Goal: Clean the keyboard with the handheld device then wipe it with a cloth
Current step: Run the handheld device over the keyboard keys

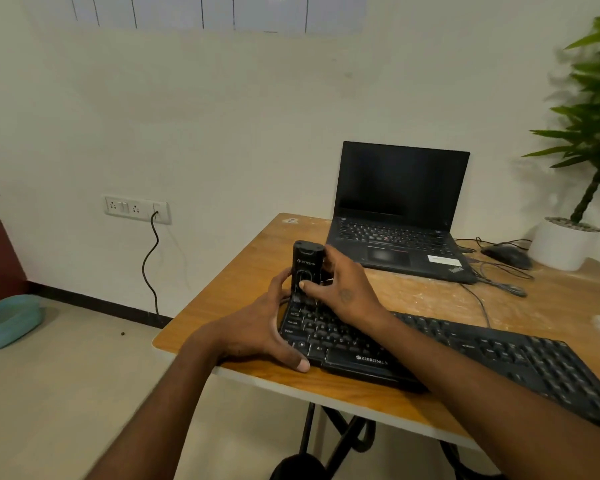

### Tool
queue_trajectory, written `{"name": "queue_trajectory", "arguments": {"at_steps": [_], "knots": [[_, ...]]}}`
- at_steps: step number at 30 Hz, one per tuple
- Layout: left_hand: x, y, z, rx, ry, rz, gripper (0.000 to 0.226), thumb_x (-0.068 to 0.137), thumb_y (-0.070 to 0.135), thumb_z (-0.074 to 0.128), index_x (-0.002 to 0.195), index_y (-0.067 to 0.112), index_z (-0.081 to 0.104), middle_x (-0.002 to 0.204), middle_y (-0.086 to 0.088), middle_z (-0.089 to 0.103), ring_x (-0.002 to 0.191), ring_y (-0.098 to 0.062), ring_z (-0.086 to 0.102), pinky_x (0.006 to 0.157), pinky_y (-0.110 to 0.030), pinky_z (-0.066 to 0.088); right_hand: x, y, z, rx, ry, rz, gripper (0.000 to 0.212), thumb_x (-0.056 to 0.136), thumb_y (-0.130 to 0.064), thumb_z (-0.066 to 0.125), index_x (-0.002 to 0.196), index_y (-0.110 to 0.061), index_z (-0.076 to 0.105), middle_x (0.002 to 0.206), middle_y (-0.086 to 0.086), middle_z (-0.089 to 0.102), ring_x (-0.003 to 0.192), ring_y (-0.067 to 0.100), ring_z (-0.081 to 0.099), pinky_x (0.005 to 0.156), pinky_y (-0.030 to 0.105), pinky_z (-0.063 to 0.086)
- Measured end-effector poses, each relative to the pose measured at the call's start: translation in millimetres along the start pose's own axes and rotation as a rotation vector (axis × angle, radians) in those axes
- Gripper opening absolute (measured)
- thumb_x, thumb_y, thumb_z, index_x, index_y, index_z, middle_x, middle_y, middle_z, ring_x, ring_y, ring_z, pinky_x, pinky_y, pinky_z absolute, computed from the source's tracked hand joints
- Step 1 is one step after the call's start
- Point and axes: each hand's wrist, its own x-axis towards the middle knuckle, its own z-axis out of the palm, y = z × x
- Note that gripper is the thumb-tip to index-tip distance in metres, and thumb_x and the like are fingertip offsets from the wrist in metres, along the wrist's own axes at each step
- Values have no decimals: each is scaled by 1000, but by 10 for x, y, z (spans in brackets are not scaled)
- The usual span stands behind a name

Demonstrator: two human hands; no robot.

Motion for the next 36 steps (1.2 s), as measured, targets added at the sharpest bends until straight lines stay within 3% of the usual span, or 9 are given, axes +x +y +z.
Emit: {"name": "queue_trajectory", "arguments": {"at_steps": [4,9,13,17,22,27,31,36], "knots": [[-8,6,-4,9,-5,11,135,65,22,97,148,56,-4,144,18,42,129,-5,51,99,-19,49,-139,-104,73,22,-58,-10,52,84,-25,79,131,-23,56,118,-9,68,107,0,62,80,14,51],[-11,14,-16,11,-8,11,128,69,20,95,148,51,-1,145,20,41,126,7,48,103,-14,47,-296,-254,2,55,-130,29,52,82,-26,80,128,-22,54,117,-8,68,104,6,66,85,34,60],[-24,32,-2,26,-15,9,127,69,21,95,150,50,1,146,20,42,128,8,48,104,-15,46,-438,-341,-90,137,-154,57,52,81,-21,81,126,-23,56,113,-7,70,103,7,68,84,38,61],[-37,-3,-30,50,-15,-27,146,59,39,100,148,65,-13,164,13,24,145,-13,37,118,-39,39,-711,-302,-219,227,-16,127,51,83,-20,80,127,-31,55,119,-11,69,108,3,67,84,35,62],[-119,-55,-153,78,-85,-50,140,65,33,97,150,63,-10,163,23,23,143,-3,37,116,-26,38,-1108,-252,-378,369,175,200,47,84,-18,78,118,-42,56,112,-23,69,108,-5,65,81,28,60],[-129,-68,-203,79,-96,-67,134,67,34,96,149,67,-5,164,26,22,149,-6,31,121,-36,33,-1344,-266,-370,349,236,184,46,84,-15,77,118,-38,57,110,-32,66,104,-9,64,79,12,54],[-124,-77,-177,71,-78,-69,132,69,30,95,151,64,-3,164,22,25,147,-6,33,112,-24,36,-1348,-294,-255,273,206,196,46,90,-16,73,128,-33,55,114,-28,67,109,-7,63,89,21,53],[-142,-67,-147,75,-56,-77,132,69,31,96,152,63,-2,164,19,27,146,-7,35,116,-29,38,-1108,-426,-68,138,118,198,47,95,-11,67,127,-36,42,107,-25,59,96,-22,54,71,5,47]]}}
